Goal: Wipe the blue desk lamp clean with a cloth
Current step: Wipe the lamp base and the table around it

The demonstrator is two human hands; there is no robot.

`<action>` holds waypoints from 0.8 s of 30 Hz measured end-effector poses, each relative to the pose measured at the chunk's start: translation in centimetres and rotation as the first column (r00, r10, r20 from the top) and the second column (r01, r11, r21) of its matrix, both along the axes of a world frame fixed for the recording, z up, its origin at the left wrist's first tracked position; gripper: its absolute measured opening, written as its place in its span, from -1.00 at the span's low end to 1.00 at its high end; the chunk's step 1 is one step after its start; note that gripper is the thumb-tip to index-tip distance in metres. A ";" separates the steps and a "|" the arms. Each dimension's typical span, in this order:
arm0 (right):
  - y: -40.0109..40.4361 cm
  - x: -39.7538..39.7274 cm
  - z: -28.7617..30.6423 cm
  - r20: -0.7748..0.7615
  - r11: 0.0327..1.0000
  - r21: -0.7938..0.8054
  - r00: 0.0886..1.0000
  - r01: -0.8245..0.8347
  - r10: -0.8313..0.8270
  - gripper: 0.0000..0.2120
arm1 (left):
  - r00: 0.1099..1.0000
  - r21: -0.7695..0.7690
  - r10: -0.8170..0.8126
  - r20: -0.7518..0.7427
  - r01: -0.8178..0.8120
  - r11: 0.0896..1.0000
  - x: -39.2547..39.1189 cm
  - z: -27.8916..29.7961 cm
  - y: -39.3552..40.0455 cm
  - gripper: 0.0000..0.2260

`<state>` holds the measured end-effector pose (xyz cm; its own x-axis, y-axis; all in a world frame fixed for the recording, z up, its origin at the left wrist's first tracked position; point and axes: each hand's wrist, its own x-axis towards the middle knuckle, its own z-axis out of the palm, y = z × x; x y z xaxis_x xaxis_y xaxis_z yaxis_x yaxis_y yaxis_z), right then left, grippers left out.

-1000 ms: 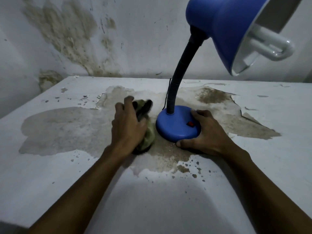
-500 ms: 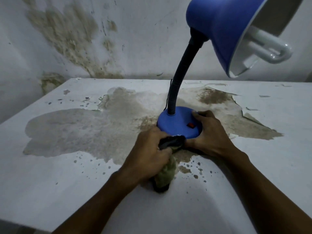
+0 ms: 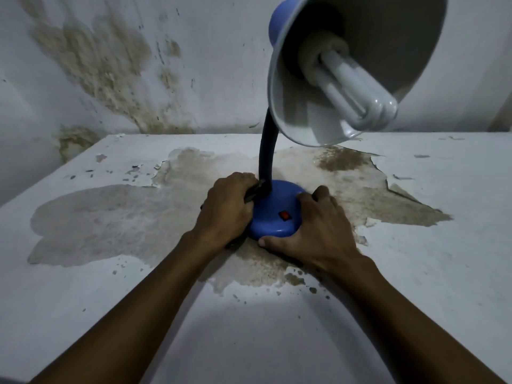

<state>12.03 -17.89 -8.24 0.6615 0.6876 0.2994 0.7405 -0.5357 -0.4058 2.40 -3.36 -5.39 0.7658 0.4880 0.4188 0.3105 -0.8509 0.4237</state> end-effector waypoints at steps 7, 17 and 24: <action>-1.0 0.6 0.6 -0.116 0.993 0.047 0.986 -0.111 0.116 -0.40 | 0.911 -0.117 -0.411 0.029 0.412 0.904 -2.5 0.8 -0.9 -0.58; 0.6 -1.7 -0.1 -0.107 0.990 0.024 0.985 -0.136 0.138 -0.56 | 0.999 0.027 0.031 0.031 -0.032 0.999 -0.9 -0.3 1.9 -0.68; 0.4 -1.6 -0.3 -0.150 0.981 0.129 0.975 -0.148 0.166 -0.53 | 0.951 -0.041 -0.310 0.014 0.310 0.950 -2.3 0.1 -0.4 -0.65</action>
